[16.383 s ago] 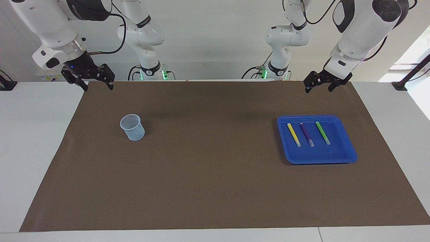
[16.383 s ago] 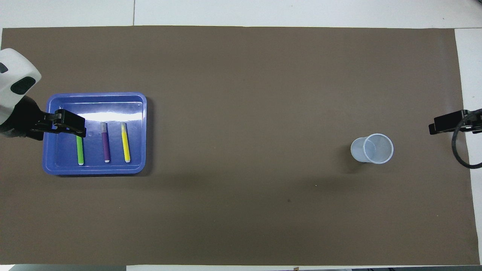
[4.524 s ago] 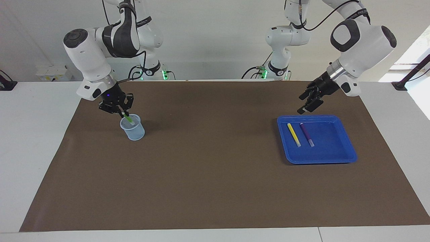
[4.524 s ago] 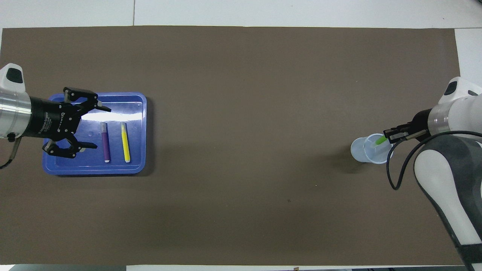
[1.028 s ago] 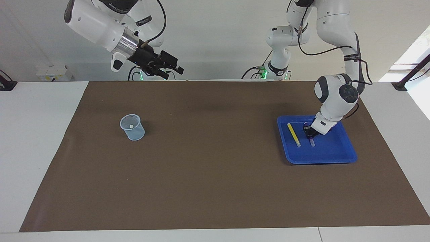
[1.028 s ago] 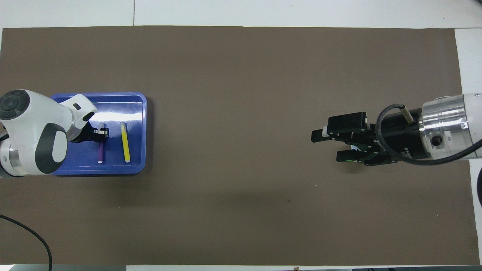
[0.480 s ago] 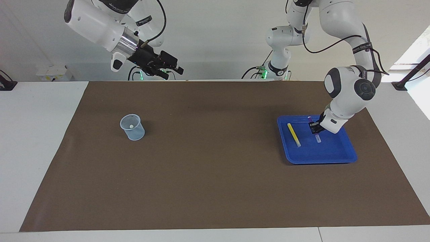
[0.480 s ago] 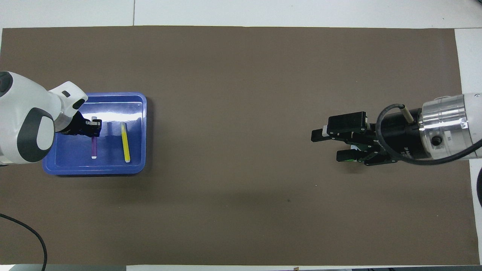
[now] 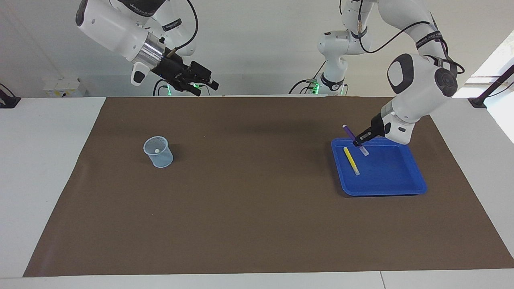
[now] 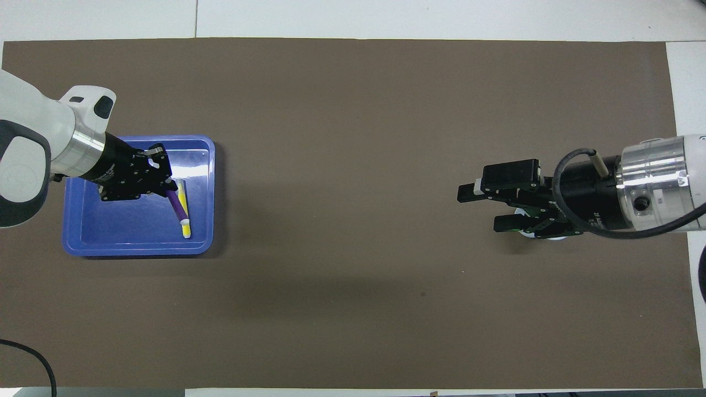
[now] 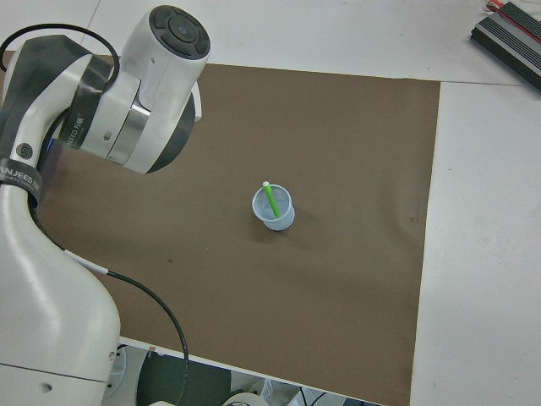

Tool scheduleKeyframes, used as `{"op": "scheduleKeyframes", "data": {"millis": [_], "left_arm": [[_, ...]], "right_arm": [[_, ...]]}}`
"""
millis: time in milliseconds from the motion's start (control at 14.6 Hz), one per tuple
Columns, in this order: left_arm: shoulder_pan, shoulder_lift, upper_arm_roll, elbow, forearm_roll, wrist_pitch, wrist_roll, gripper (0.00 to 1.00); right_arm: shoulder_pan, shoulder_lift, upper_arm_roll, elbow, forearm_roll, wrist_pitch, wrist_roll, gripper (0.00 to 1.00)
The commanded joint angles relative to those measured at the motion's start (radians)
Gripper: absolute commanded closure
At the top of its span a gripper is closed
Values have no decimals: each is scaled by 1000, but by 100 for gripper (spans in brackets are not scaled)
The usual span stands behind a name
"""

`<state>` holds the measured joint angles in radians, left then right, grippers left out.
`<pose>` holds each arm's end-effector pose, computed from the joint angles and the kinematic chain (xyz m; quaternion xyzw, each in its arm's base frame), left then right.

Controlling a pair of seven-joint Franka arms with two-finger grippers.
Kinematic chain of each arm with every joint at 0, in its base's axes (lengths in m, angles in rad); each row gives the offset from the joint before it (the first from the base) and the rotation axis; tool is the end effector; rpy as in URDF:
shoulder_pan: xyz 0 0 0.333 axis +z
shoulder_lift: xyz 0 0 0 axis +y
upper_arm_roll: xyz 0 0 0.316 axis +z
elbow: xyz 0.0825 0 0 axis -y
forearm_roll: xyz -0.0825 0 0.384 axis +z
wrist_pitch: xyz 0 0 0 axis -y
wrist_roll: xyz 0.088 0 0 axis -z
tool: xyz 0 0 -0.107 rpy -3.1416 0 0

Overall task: Transfer and insert pens with both arms
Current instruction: 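Lift the purple pen with the left gripper toward the right gripper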

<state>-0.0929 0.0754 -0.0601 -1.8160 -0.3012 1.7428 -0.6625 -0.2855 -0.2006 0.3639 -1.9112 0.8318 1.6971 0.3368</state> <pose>0.5583 -0.1124 0.4844 0.9446 0.2837 -0.1260 0.1065 0.4963 0.1251 0.5977 -0.9127 0.1787 0.0843 0.3577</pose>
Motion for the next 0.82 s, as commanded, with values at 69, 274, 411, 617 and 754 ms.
{"op": "scheduleKeyframes", "data": {"millis": [69, 274, 411, 617, 754], "left_arm": [[-140, -109, 11, -6, -131, -19, -426, 100], [-261, -134, 13, -14, -231, 44, -726, 100], [-322, -134, 10, -14, -269, 99, -901, 100], [-376, -149, 10, -40, -407, 158, -1017, 100], [-422, -151, 8, -48, -449, 236, -1128, 100]], "right_arm": [[-9, -17, 4, -22, 30, 35, 8, 0], [-9, -17, 4, -22, 61, 41, 42, 0], [24, -19, 6, -22, 61, 58, 48, 0], [52, -19, 6, -23, 61, 85, 79, 0], [78, -19, 6, -25, 61, 119, 94, 0]]}}
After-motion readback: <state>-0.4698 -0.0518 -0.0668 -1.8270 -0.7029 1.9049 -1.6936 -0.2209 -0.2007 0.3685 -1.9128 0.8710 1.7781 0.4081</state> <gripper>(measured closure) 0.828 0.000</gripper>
